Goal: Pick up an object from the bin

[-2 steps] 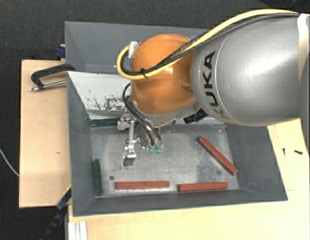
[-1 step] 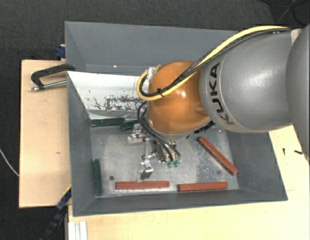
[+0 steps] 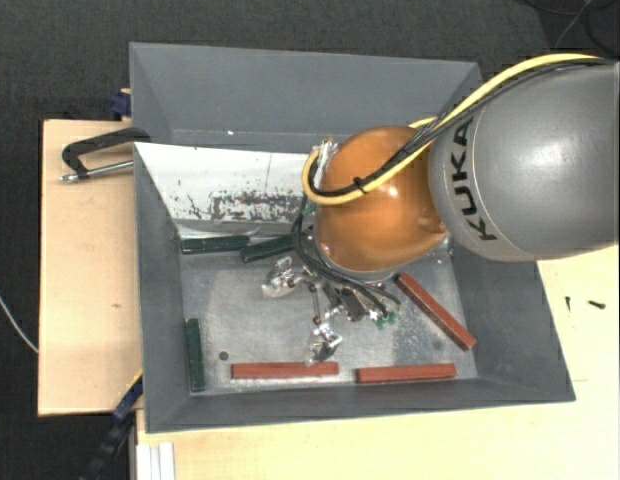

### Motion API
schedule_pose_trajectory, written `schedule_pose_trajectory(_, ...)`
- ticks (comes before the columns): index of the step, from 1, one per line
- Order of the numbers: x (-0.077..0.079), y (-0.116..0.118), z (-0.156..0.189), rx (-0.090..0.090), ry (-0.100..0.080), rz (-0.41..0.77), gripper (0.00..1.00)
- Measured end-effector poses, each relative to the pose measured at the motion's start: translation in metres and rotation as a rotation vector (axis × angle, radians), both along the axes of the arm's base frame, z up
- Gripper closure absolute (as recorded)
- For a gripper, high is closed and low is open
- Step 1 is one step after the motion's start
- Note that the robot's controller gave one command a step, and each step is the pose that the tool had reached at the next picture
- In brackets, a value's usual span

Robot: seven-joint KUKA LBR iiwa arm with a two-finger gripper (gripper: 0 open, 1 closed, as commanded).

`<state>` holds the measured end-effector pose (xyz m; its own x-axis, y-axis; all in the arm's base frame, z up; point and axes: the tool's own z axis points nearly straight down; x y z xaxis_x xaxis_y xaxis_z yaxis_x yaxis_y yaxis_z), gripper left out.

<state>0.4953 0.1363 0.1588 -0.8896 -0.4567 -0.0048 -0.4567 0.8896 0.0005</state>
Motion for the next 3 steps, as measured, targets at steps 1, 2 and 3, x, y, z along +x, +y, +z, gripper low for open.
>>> schedule_pose_trajectory(1, -0.003, -0.033, -0.031, -0.004, 0.008, -0.084, 0.0)
schedule_pose_trajectory(2, -0.004, -0.029, -0.081, -0.003, 0.005, 0.247, 0.0)
schedule_pose_trajectory(3, -0.003, -0.037, -0.083, -0.006, 0.01, 0.01, 1.0)
